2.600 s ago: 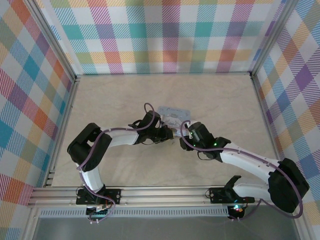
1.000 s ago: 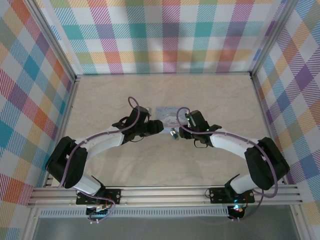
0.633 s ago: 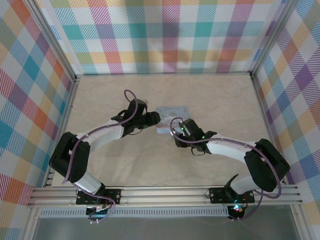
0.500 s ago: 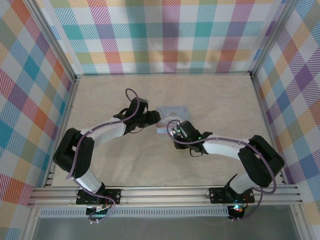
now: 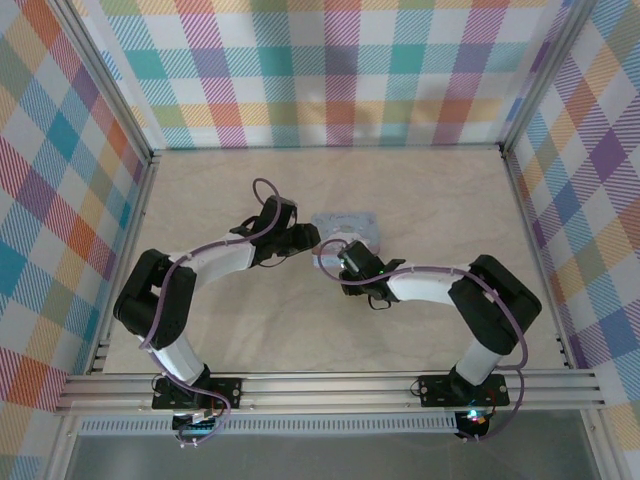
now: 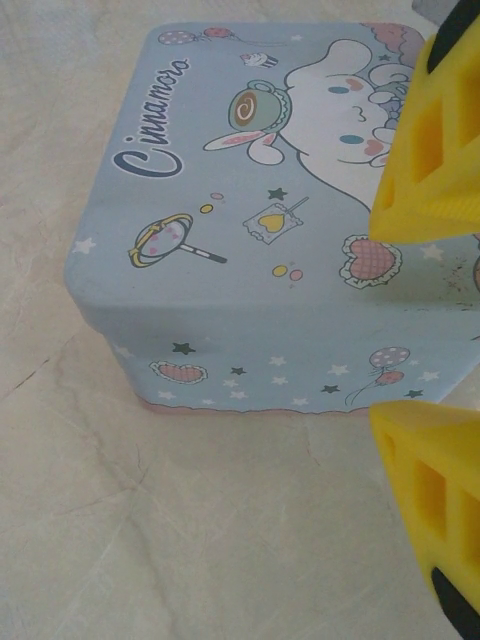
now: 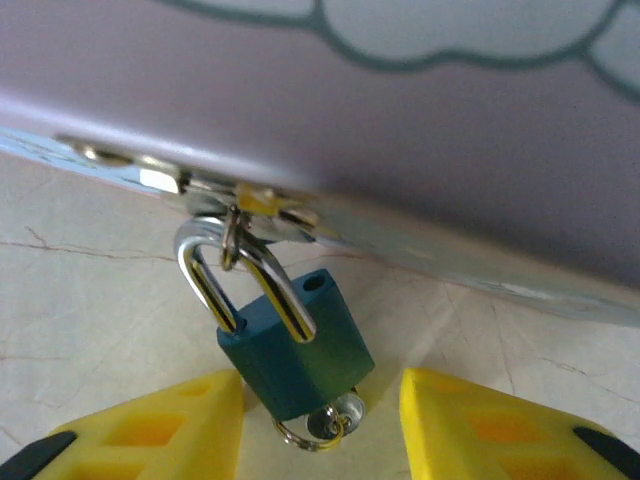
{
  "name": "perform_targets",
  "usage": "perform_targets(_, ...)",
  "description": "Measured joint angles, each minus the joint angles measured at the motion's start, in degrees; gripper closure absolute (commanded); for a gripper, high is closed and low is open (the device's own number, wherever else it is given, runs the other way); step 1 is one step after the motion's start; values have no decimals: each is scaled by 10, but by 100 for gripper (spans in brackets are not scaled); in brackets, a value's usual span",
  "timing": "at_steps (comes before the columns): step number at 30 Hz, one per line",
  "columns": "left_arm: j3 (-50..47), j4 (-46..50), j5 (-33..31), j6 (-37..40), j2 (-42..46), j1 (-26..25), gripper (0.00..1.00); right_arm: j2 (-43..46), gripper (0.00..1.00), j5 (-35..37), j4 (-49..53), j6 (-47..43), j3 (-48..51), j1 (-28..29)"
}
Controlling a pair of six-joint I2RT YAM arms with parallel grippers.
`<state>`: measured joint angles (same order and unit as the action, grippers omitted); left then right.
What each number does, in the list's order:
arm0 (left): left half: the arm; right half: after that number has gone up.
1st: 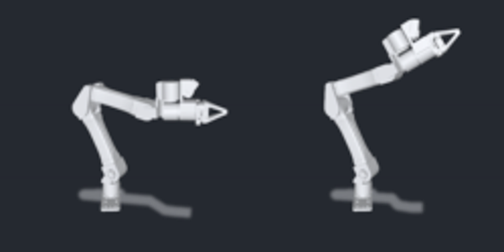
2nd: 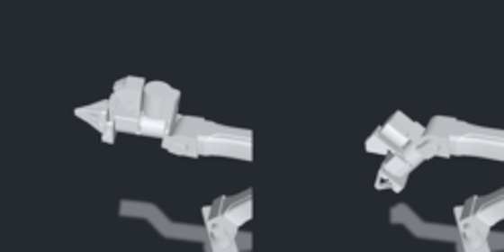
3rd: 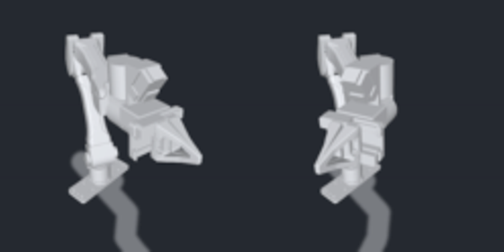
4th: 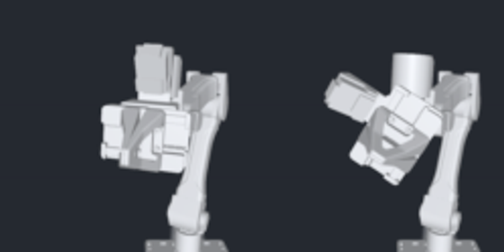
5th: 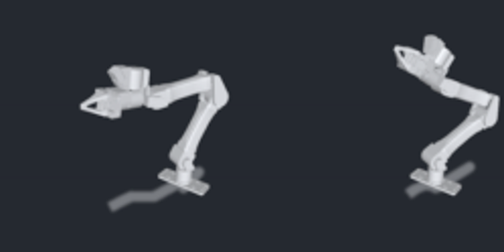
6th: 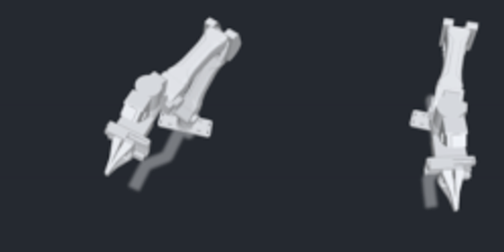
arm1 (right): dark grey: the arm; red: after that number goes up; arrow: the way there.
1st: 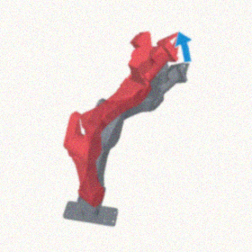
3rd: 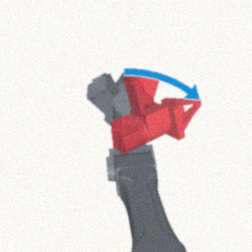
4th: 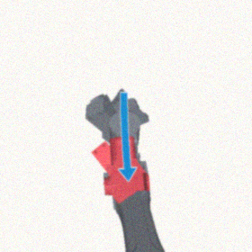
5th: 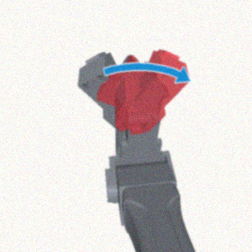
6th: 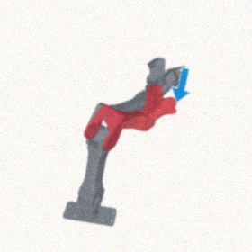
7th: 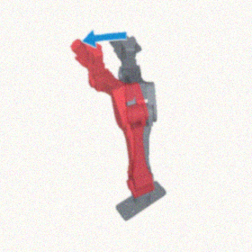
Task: Unlock a padlock with a key
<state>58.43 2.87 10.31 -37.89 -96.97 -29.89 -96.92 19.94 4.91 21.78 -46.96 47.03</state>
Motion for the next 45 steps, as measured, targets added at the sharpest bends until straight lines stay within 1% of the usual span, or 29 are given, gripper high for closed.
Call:
perform_targets(4, 0, 0, 3, 0, -1, 0, 55, -8, 60, 7, -2, 0, -7, 4)
perform_targets(8, 0, -1, 7, 0, -3, 0, 55, -10, 70, 11, -2, 0, -9, 7)
perform_targets(16, 0, -2, 9, 0, -11, 3, 55, -5, 70, 10, -4, -4, -3, 9)
perform_targets(18, 0, -3, 12, 0, -11, 4, 55, -1, 74, 11, -3, -8, 1, 9)
perform_targets(21, 0, -5, 12, -2, -11, 6, 56, 5, 77, 10, 1, -15, 5, 9)
perform_targets(22, 0, -7, 12, -2, -12, 6, 56, 7, 80, 8, 4, -17, 5, 9)
perform_targets(24, 0, -15, 12, -2, -12, 6, 56, 11, 83, 7, 7, -21, 7, 9)
perform_targets(25, 0, -17, 14, -2, -12, 6, 56, 15, 85, 7, 8, -23, 7, 9)
perform_targets(29, 0, -17, 17, -2, -12, 6, 56, 26, 88, 3, 11, -33, 13, 10)
perform_targets(31, 0, -18, 17, -3, -12, 6, 56, 31, 91, -1, 12, -40, 16, 10)
perform_targets(34, 0, -20, 18, -4, -12, 6, 56, 38, 91, -7, 12, -54, 22, 10)
perform_targets(36, 0, -19, 18, -4, -13, 6, 56, 41, 98, -13, 12, -65, 24, 10)
perform_targets(37, 0, -20, 18, -4, -13, 6, 56, 42, 99, -16, 12, -71, 24, 10)
perform_targets(39, 0, -20, 18, -4, -14, 6, 56, 43, 99, -21, 12, -82, 24, 10)
perform_targets(41, 0, -20, 18, -5, -17, 6, 56, 45, 96, -24, 12, -92, 24, 10)
perform_targets(43, 0, -19, 18, -5, -17, 6, 56, 47, 80, -27, 14, -102, 24, 10)
perform_targets(44, 0, -20, 18, -5, -18, 6, 56, 48, 75, -28, 16, -106, 24, 10)
perform_targets(45, 0, -20, 18, -5, -18, 6, 56, 49, 74, -29, 18, -111, 24, 10)
